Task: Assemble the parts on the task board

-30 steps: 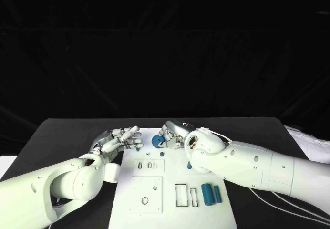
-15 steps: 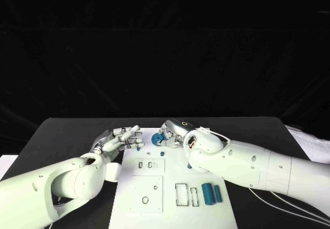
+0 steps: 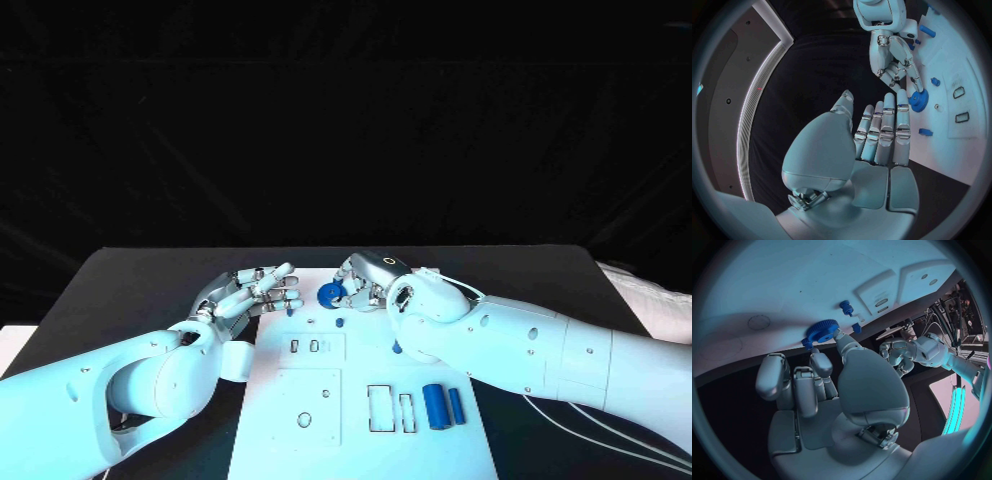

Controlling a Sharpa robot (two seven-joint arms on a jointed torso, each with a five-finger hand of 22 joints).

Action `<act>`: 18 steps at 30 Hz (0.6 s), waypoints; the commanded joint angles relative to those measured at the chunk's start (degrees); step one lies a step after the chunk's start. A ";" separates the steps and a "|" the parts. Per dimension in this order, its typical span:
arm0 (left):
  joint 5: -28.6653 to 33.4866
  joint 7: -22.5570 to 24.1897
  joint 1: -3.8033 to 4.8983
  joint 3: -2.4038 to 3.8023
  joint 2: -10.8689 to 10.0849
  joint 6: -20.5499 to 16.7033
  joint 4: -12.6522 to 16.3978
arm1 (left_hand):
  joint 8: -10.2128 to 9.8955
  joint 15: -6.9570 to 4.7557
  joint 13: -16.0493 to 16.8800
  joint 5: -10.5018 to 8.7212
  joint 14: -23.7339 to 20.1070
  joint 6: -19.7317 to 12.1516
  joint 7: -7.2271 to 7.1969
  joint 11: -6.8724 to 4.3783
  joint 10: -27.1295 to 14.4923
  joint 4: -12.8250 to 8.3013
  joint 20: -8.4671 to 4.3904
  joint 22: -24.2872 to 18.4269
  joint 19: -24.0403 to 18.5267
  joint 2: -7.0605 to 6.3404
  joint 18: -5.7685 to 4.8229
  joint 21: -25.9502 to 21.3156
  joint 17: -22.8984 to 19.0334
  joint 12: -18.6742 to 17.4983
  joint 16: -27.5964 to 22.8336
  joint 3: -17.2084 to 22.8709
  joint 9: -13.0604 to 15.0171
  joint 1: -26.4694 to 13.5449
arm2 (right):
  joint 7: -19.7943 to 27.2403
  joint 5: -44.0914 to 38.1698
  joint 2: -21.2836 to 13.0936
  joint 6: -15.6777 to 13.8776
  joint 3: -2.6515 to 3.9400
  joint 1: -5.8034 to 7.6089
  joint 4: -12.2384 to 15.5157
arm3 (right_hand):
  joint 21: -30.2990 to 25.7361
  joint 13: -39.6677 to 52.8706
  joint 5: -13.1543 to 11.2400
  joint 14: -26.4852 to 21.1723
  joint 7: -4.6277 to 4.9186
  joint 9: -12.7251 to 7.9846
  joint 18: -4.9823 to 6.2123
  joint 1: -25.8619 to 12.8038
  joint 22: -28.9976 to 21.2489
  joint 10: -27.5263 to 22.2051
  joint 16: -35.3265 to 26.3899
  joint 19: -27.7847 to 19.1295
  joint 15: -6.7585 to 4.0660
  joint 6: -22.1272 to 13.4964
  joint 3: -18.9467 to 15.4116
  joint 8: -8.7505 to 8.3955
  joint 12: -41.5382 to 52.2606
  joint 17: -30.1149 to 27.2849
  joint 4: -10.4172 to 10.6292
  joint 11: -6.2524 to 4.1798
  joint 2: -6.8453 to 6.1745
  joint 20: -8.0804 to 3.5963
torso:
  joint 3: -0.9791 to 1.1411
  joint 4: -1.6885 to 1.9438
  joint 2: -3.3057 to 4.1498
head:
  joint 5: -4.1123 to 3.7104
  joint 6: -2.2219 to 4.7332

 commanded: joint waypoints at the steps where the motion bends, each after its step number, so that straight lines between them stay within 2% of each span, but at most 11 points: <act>1: 0.15 0.47 0.09 0.06 0.02 1.19 0.12 | -0.35 -0.10 -0.03 -0.15 -0.39 0.13 -0.06 0.11 -0.03 -0.29 0.00 -0.10 0.12 0.46 0.42 -0.29 0.07 -0.35 -0.24 -0.02 -0.05 -0.11 | 0.46 -0.04 -0.56 -1.05 -0.01 -0.02 0.88 | -0.23 0.09 0.52 4.27 -0.01 0.10 0.03 0.12 -0.09 -0.17 -0.36 -0.04 0.52 -0.27 -0.42 0.02 -0.08 6.97 0.27 0.01 -0.59 0.45 | 0.05 0.00 0.02 | 0.04 0.02; 6: 0.15 0.44 0.09 0.05 0.01 1.26 0.03 | -0.35 -0.10 -0.03 -0.15 -0.39 0.13 -0.06 0.11 -0.03 -0.29 0.00 -0.10 0.12 0.46 0.42 -0.29 0.07 -0.35 -0.24 -0.02 -0.05 -0.11 | 2.86 2.01 -2.95 -4.22 0.08 -0.01 3.47 | -0.07 1.05 1.66 4.30 -0.17 0.29 -0.02 0.37 0.23 0.60 -0.33 0.17 0.45 0.39 -0.79 0.32 0.94 7.05 1.00 -0.12 -0.14 0.45 | 0.10 0.01 -0.02 | 0.07 0.06; 10: 0.15 0.44 0.09 0.05 -0.12 1.36 -0.08 | -0.35 -0.10 -0.03 -0.15 -0.39 0.13 -0.06 0.11 -0.03 -0.29 0.00 -0.10 0.12 0.46 0.42 -0.29 0.07 -0.35 -0.24 -0.02 -0.05 -0.11 | 8.94 7.61 -7.40 -6.03 0.35 0.33 6.96 | 0.13 1.91 2.43 4.37 -0.29 0.37 -0.09 1.60 0.59 1.17 -0.21 0.39 0.33 0.87 -0.49 0.45 1.80 7.32 0.84 -0.27 0.52 0.36 | 0.09 -0.32 -0.16 | 0.08 0.08; 12: 0.15 0.44 0.09 0.05 -0.23 1.50 -0.05 | -0.41 -0.11 -0.03 -0.16 -0.40 0.13 -0.07 0.10 -0.03 -0.46 0.01 -0.12 0.11 0.52 0.43 -0.36 0.17 -0.42 -0.32 -0.01 -0.05 -0.01 | 12.27 9.59 -10.23 -5.93 0.48 0.71 8.78 | 0.20 2.35 1.98 4.42 -0.36 0.42 -0.10 3.28 0.69 1.38 -0.12 0.45 0.24 1.25 0.08 0.54 2.21 7.52 -0.09 -0.36 0.94 0.28 | 0.14 -0.55 -0.24 | 0.08 0.07; 14: 0.15 0.46 0.09 0.05 -0.33 1.61 0.01 | -0.44 -0.12 -0.03 -0.14 -0.39 0.13 -0.10 0.09 -0.02 -0.59 0.00 -0.13 0.12 0.59 0.44 -0.40 0.25 -0.46 -0.37 0.02 -0.05 0.09 | 15.61 11.66 -13.45 -4.86 0.59 1.22 10.37 | 0.36 2.92 1.32 4.52 -0.46 0.49 -0.16 4.98 0.98 1.71 0.09 0.61 0.14 1.86 0.41 0.70 2.75 7.98 -1.34 -0.48 0.75 0.19 | 0.25 -0.85 -0.33 | 0.06 -0.03; 18: 0.15 0.45 0.09 0.04 -0.39 1.64 0.07 | -0.45 -0.12 -0.03 -0.13 -0.38 0.14 -0.11 0.08 -0.02 -0.67 0.00 -0.13 0.13 0.64 0.45 -0.41 0.29 -0.48 -0.38 0.05 -0.05 0.16 | 20.92 17.24 -18.57 -1.55 0.67 2.13 11.27 | 0.69 3.04 1.09 4.73 -0.46 0.46 -0.30 6.55 1.63 1.73 0.57 0.92 0.10 2.23 0.77 0.63 2.80 9.02 -2.61 -0.51 0.75 0.12 | 0.43 -1.53 -0.59 | 0.17 -0.08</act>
